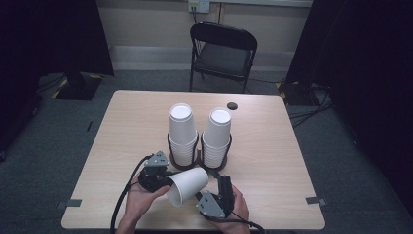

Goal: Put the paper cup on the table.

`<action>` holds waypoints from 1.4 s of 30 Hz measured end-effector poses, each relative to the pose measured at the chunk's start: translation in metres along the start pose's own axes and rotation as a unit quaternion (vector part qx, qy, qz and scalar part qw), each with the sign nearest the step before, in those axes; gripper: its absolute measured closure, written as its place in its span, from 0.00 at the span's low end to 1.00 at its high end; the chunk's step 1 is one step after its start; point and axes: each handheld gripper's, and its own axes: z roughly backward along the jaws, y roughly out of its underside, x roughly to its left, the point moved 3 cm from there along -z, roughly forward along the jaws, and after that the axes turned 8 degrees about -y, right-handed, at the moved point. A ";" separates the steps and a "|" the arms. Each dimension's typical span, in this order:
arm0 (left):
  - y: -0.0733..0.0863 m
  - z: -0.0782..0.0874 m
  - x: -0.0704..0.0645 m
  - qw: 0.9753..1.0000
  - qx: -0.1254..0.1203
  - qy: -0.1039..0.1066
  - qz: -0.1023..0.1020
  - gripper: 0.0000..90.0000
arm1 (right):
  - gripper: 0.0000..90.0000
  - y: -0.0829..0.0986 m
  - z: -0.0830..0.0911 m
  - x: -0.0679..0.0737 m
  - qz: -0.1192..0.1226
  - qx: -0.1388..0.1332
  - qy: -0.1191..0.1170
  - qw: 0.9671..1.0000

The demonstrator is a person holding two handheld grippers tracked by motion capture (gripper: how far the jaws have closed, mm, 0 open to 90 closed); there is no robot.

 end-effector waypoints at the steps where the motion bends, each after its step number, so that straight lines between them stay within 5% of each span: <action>1: -0.001 -0.001 -0.001 1.000 0.003 0.000 -0.001 0.96 | 0.14 -0.001 0.000 0.001 0.006 0.001 0.007 1.000; 19: -0.010 -0.019 -0.014 0.998 0.063 0.024 -0.018 0.96 | 0.12 -0.024 -0.007 0.017 0.065 -0.020 -0.005 0.998; 28: -0.010 -0.022 -0.013 0.998 0.058 0.032 0.000 0.96 | 0.11 -0.032 -0.007 0.021 0.051 -0.050 -0.014 0.997; 42: -0.007 -0.027 -0.010 0.998 0.059 0.019 0.022 0.95 | 0.12 -0.040 -0.007 0.025 0.065 -0.065 -0.016 0.996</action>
